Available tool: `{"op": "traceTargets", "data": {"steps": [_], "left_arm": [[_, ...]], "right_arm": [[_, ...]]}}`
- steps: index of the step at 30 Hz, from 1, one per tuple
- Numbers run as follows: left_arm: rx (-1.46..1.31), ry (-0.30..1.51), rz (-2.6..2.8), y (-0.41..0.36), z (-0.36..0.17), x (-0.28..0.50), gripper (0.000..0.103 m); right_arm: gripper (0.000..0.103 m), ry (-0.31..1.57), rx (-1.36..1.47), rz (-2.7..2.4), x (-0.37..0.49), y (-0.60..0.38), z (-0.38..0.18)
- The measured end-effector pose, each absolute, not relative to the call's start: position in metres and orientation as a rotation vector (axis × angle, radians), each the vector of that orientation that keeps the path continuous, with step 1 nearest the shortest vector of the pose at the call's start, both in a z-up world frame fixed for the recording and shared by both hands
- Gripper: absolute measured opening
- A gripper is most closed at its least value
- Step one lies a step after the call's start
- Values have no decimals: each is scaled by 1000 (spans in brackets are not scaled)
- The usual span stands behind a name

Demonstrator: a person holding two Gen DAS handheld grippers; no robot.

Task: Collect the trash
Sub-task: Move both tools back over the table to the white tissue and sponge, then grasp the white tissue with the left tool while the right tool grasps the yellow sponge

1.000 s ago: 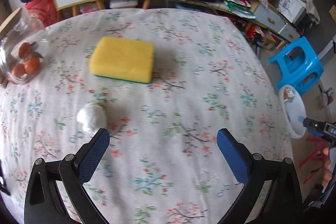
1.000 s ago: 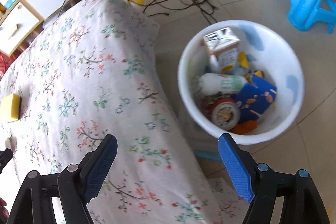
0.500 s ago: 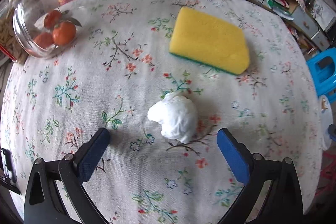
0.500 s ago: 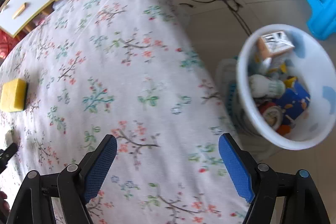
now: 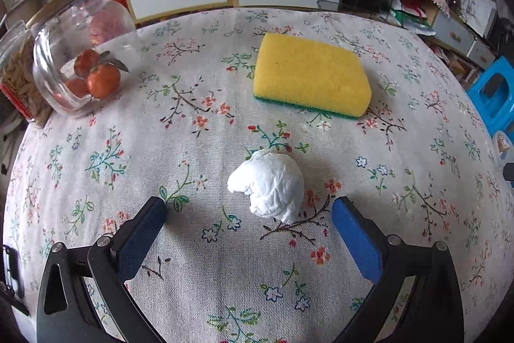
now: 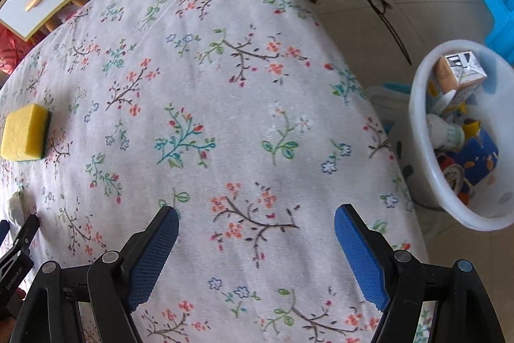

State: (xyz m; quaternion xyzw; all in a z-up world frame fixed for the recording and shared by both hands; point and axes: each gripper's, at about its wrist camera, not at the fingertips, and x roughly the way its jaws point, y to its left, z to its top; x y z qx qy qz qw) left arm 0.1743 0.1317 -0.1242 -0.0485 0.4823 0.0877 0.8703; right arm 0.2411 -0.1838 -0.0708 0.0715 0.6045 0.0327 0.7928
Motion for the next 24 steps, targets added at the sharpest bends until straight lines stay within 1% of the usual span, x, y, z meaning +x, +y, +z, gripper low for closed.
{"op": "traceTargets", "data": {"steps": [1, 3, 5, 6, 8, 9, 11, 12, 14, 24], "left_arm": [[-111, 1000, 160, 131, -122, 174, 103], [-122, 987, 141, 130, -119, 173, 98], [-109, 982, 149, 128, -116, 173, 83], [-99, 981, 155, 127, -114, 173, 78], [-100, 977, 159, 128, -112, 174, 58], [-113, 975, 162, 129, -110, 174, 53], [-149, 974, 155, 134, -108, 174, 27], [-173, 977, 146, 136, -107, 174, 27], [-205, 982, 124, 138, -104, 173, 24], [-139, 913, 78, 143, -55, 143, 23]], "right_arm": [[84, 1301, 152, 74, 241, -182, -71], [84, 1302, 148, 81, 241, -178, -71], [84, 1302, 143, 88, 241, -175, -71], [84, 1301, 140, 91, 241, -173, -71], [84, 1300, 135, 93, 242, -168, -71], [84, 1301, 134, 95, 242, -167, -71], [84, 1303, 132, 100, 242, -162, -72], [84, 1303, 128, 103, 242, -159, -72], [84, 1303, 121, 109, 242, -155, -73], [84, 1312, 82, 163, 243, -109, -78]]}}
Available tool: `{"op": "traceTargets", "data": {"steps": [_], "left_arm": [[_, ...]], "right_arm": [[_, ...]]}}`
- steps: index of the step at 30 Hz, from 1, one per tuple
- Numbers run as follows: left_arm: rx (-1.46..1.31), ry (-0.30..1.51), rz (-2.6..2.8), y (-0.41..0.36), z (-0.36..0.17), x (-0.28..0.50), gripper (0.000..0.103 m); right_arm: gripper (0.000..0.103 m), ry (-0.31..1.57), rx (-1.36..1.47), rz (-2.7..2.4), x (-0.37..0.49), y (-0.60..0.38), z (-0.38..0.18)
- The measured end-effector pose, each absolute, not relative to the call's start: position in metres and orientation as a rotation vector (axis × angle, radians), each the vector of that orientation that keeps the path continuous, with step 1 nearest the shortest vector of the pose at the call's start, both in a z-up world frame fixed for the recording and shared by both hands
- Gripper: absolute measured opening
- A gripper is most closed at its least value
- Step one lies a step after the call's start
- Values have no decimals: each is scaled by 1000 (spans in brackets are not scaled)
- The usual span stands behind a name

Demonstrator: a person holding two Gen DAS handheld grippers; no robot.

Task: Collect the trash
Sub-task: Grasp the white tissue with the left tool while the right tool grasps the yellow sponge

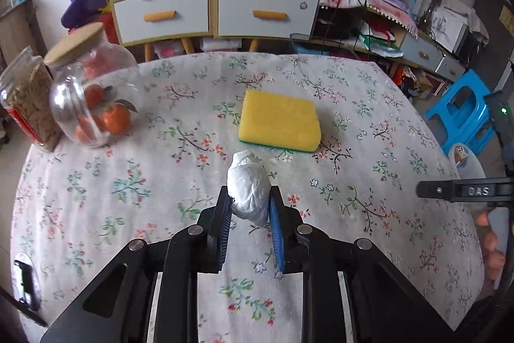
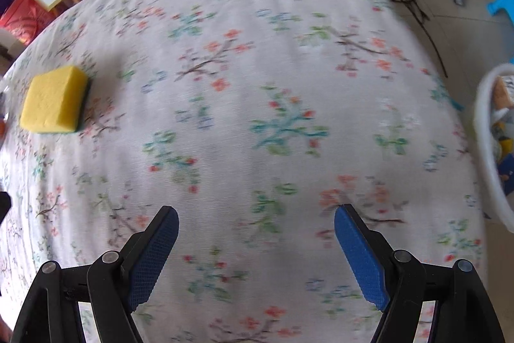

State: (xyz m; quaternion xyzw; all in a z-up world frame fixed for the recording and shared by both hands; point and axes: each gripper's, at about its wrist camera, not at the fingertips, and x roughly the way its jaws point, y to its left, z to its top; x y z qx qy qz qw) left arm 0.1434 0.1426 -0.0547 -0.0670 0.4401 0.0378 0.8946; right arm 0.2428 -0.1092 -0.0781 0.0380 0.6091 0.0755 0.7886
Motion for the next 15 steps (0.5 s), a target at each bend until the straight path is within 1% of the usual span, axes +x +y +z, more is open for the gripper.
{"op": "traceTargets", "data": {"steps": [5, 7, 11, 15], "left_arm": [[-180, 904, 96, 168, -42, 120, 23], [-220, 901, 108, 182, -37, 112, 23], [-279, 883, 129, 208, -27, 101, 24], [-353, 894, 149, 234, -26, 92, 23]], "right_arm": [[84, 1274, 21, 236, 242, -67, -69], [89, 1269, -7, 276, 243, -48, -68], [90, 1299, -33, 319, 258, -7, -72], [91, 1252, -185, 391, 273, 43, -66]]}}
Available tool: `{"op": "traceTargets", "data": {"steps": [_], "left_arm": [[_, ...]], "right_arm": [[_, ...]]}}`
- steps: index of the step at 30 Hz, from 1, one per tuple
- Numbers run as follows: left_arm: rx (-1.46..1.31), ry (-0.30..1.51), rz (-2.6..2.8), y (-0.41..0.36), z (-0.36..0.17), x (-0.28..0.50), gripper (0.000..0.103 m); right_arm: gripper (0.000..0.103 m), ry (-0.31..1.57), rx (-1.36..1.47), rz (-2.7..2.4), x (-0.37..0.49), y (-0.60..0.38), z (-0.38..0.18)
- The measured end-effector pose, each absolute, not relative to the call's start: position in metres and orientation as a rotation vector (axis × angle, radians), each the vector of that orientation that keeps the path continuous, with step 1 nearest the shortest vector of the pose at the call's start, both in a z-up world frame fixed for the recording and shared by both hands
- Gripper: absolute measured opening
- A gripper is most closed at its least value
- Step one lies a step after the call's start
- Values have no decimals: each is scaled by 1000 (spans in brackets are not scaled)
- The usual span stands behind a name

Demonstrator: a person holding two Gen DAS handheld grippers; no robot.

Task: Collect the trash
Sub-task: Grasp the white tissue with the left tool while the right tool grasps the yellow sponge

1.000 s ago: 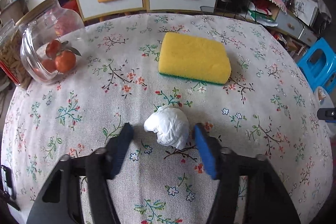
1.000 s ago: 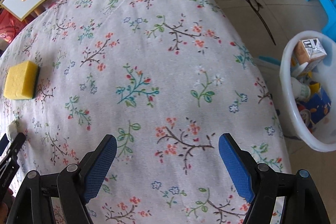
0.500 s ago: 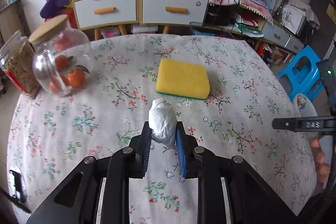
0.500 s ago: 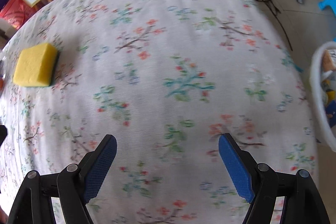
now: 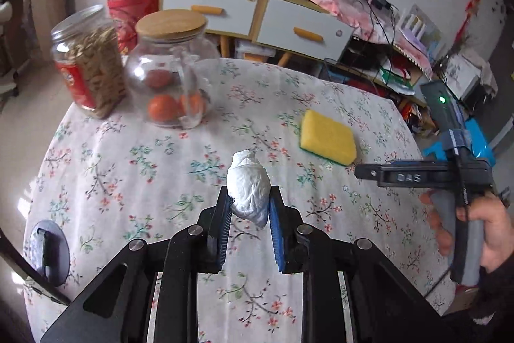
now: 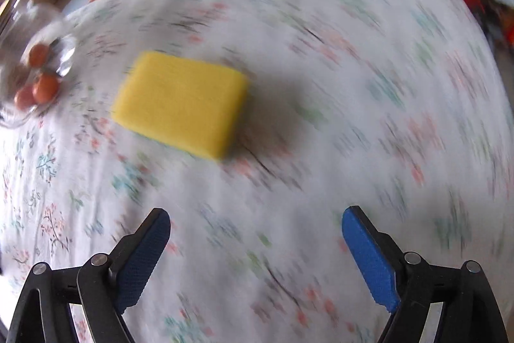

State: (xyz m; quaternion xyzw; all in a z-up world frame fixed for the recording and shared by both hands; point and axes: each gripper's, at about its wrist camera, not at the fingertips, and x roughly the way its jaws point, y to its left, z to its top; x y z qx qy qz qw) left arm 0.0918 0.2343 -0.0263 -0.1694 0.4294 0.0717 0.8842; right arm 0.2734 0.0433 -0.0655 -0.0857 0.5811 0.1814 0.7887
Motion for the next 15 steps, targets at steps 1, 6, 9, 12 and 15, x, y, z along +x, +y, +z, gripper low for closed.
{"op": "traceTargets", "data": {"steps": [1, 6, 9, 12, 15], "left_arm": [[-363, 894, 153, 239, -27, 91, 23], [-411, 894, 171, 263, -27, 82, 24], [-428, 890, 184, 273, -26, 78, 24], [-445, 886, 182, 280, -25, 75, 24], [-440, 886, 183, 281, -25, 74, 24]], "right_arm": [[91, 1234, -245, 400, 277, 58, -65], [91, 1154, -479, 419, 291, 108, -72], [91, 1147, -584, 432, 297, 133, -82], [91, 1158, -620, 432, 304, 152, -94], [92, 1163, -640, 402, 310, 163, -102]]}}
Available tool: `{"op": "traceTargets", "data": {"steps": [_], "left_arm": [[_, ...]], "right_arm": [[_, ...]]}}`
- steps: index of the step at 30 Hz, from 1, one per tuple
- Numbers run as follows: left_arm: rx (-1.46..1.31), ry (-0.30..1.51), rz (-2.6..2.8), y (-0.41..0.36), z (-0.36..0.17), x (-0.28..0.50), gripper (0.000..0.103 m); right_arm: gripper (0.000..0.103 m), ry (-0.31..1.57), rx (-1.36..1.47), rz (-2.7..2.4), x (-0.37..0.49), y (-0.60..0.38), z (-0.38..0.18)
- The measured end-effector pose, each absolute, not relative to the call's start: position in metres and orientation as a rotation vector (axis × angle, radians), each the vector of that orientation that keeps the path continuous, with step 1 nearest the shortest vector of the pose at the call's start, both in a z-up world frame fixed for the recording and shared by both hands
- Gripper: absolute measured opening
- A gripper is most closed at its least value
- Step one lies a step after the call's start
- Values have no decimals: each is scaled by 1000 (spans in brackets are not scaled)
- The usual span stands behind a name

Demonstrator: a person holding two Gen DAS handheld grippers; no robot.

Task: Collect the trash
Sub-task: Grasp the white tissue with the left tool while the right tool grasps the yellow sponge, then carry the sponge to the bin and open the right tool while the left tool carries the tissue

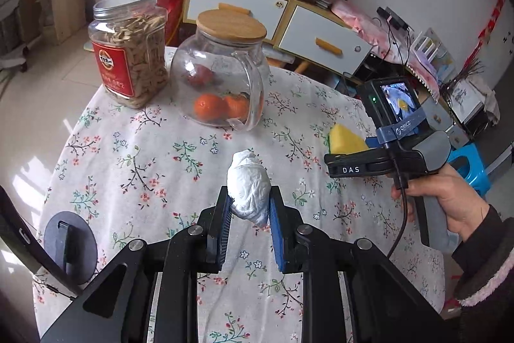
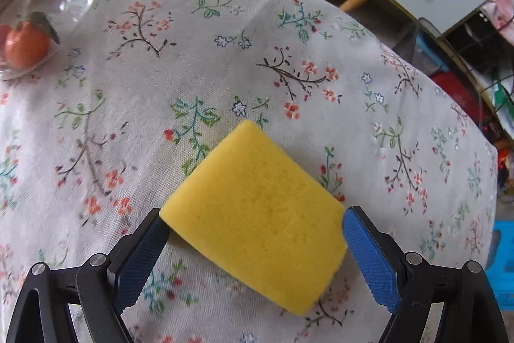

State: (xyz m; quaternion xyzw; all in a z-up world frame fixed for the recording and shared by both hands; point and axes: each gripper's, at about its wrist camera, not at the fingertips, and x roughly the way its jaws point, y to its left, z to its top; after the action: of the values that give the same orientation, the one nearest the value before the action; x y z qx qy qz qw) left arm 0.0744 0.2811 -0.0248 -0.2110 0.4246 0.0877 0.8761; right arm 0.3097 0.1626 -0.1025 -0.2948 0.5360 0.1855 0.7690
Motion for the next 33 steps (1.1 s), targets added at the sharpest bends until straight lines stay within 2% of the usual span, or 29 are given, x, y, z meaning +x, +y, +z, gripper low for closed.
{"op": "traceTargets", "data": {"steps": [3, 5, 8, 13, 16, 22, 33], "left_arm": [[-450, 887, 176, 282, -25, 74, 24], [-452, 889, 172, 281, -25, 74, 24], [-465, 893, 152, 274, -25, 75, 24], [-442, 891, 113, 254, -19, 77, 24], [-441, 892, 81, 241, -17, 77, 24], [-443, 918, 40, 220, -21, 71, 24], [-420, 962, -7, 186, -26, 71, 24]], "right_arm": [[92, 1170, -614, 390, 313, 161, -103], [87, 1171, -610, 386, 310, 156, -99], [74, 1146, -645, 397, 299, 149, -93], [45, 1117, -617, 425, 273, 134, -72], [33, 1112, -583, 418, 255, 118, -55], [27, 1151, -462, 375, 232, 67, -35], [27, 1138, -237, 364, 182, -32, -7]]}}
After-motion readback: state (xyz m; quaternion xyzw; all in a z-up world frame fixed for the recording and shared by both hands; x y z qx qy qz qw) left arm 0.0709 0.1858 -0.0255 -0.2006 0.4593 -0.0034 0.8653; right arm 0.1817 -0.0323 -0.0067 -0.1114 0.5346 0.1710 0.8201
